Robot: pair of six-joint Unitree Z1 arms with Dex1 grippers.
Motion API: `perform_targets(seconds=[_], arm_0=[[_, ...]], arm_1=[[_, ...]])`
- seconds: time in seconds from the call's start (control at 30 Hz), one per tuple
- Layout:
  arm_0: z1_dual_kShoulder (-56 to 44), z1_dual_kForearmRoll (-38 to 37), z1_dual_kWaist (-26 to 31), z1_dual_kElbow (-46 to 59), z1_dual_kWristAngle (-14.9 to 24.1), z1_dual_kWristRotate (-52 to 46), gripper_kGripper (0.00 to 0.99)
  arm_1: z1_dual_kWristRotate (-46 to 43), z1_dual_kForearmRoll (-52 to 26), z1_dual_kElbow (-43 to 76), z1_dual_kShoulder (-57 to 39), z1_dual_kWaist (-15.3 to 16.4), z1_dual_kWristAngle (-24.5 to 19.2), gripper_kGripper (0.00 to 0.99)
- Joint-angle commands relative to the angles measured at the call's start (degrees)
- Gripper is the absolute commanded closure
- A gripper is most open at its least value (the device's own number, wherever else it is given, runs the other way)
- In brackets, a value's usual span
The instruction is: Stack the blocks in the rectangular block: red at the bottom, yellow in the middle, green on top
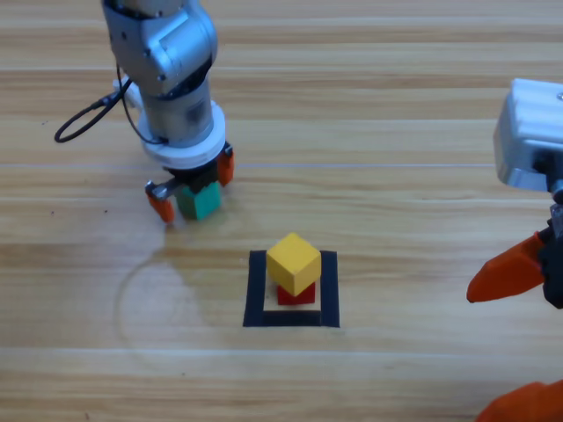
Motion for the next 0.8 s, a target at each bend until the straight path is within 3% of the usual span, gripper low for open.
perform_targets(seconds=[0.03, 0.2, 0.4, 0.5, 0.63, 0.73, 0.8], arm_0=[[2.32, -1.54, 1.35, 2.68, -0.71, 0.54, 0.145], [2.06, -1.45, 1.35, 3.03, -1.24, 0.36, 0.329], [0.48, 1.62, 1.17, 1.09, -0.18, 1.24, 0.668], [-1.72, 4.44, 0.91, -0.66, 1.05, 3.96, 0.791], [-3.04, 13.93, 0.56, -11.65, 2.98, 15.21, 0.881], [-3.30, 21.57, 0.12, -21.32, 1.84, 27.96, 0.915], [-5.85, 23.24, -1.46, -21.93, 1.14, 34.20, 0.915]], arm_1=[[0.49, -0.87, 1.66, -0.29, -1.45, 0.69, 0.000], [0.49, -1.04, 1.75, 0.06, -1.37, 0.69, 0.000], [0.49, -1.04, 1.84, 0.15, -1.37, 0.69, 0.000], [0.49, -1.04, 1.84, 0.15, -1.45, 0.60, 0.000], [1.02, -0.96, 1.84, 0.15, -1.37, 0.16, 0.000], [2.16, -0.96, 1.84, 0.06, -1.45, -1.07, 0.000], [2.51, -0.96, 1.84, -0.20, -1.63, -1.25, 0.000]])
